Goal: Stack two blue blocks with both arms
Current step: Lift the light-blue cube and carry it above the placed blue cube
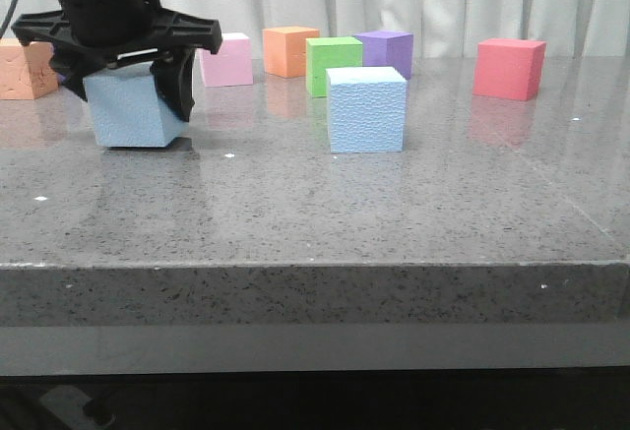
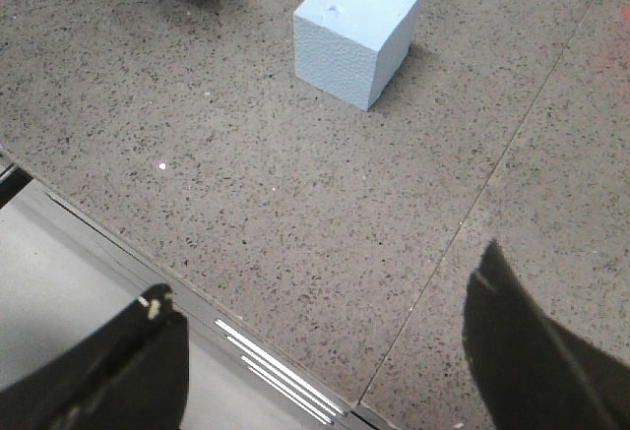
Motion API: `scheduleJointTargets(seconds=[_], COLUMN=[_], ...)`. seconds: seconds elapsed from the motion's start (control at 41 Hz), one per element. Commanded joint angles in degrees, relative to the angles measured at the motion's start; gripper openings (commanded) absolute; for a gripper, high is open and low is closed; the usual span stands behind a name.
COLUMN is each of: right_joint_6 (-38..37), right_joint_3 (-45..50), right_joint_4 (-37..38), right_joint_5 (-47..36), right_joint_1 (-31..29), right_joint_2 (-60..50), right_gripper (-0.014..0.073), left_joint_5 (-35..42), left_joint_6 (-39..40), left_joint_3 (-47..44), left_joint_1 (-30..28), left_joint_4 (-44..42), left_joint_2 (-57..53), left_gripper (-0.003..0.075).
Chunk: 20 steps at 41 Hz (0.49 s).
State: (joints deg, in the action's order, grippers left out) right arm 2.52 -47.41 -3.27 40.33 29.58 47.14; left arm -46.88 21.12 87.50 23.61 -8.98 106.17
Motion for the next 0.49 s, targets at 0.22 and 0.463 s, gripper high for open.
scheduleJointTargets(seconds=[0.22, 0.463], right_joint_6=[0.6, 0.6], right_joint_3=[-1.4, -1.4], right_joint_4=[-0.2, -0.2], right_joint_5=[-3.3, -3.3], right_joint_1=[-0.3, -0.3], right_joint_2=[-0.3, -0.3], right_gripper=[0.0584, 0.0584], left_joint_5=[-9.5, -16.9], left_joint_6=[-36.6, -51.2], left_joint_3=[15.4, 26.5], left_joint_1=[1.6, 4.5], left_joint_4=[17.2, 21.9], left_joint_2=[-4.2, -1.9], left_gripper=[0.0403, 0.0403])
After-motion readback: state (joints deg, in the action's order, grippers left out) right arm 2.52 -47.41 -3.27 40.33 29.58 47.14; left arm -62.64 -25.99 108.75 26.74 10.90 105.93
